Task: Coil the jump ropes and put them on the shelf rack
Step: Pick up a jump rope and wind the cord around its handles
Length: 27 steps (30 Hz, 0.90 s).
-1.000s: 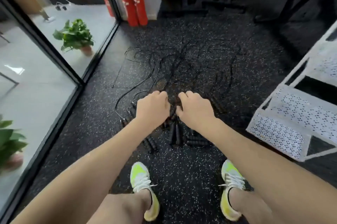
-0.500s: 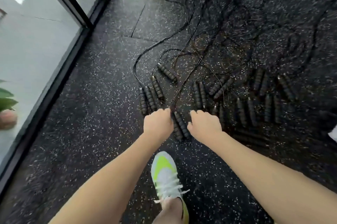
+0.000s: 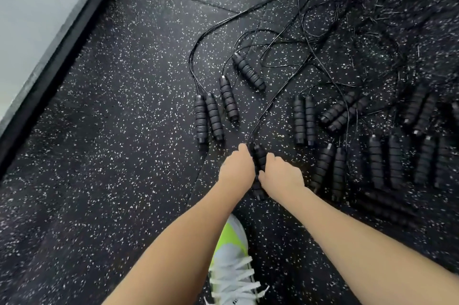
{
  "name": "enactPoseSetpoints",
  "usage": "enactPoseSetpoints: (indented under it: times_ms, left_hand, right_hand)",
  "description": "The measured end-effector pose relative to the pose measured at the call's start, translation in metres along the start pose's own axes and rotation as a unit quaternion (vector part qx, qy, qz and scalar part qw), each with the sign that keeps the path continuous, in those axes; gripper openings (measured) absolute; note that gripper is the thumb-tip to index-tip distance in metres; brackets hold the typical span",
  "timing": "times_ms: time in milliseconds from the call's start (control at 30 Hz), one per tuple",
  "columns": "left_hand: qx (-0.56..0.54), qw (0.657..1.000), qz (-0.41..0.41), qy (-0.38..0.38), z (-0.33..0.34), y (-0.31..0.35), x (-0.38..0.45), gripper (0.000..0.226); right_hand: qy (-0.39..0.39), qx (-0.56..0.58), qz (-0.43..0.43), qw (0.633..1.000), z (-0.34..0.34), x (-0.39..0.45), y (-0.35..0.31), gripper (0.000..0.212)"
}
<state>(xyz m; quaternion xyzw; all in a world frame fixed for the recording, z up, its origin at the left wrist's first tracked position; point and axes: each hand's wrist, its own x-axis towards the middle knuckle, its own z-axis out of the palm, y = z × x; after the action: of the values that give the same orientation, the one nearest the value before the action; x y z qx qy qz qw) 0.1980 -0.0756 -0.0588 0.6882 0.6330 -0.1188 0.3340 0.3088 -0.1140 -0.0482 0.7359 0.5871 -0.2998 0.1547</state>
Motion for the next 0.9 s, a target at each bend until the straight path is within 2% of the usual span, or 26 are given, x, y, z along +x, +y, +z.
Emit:
enactPoseSetpoints:
  times_ms: [133,233,467,667,767,833,900]
  left_hand:
    - [-0.161,0.984,-0.076,-0.003,0.01,0.005,0.005,0.034]
    - [-0.197,0.976,-0.092,0.021,0.012,0.006,0.005,0.035]
    - [-0.253,0.959,-0.03,0.12,-0.013,0.035,-0.028,0.026]
    - [-0.34,0.926,0.04,0.158,-0.08,0.088,-0.086,0.032]
    - [-0.394,0.903,0.08,0.149,-0.119,0.123,-0.124,0.021]
    - [-0.424,0.893,0.084,0.123,-0.141,0.148,-0.153,0.021]
    - [-0.466,0.876,0.08,0.097,-0.158,0.17,-0.181,0.023]
  right_hand:
    - [-0.03,0.12,0.025,0.992,0.005,0.01,0.004,0.039]
    - [-0.019,0.168,0.024,0.985,0.005,0.009,0.009,0.038]
    - [0.072,0.254,0.021,0.964,-0.032,-0.027,0.018,0.029]
    - [0.129,0.362,0.011,0.923,-0.112,-0.099,0.039,0.049]
    - [0.186,0.412,0.003,0.892,-0.154,-0.147,0.052,0.032]
    - [0.228,0.438,-0.001,0.87,-0.179,-0.181,0.059,0.016]
    - [0.241,0.458,-0.006,0.856,-0.203,-0.214,0.065,0.013]
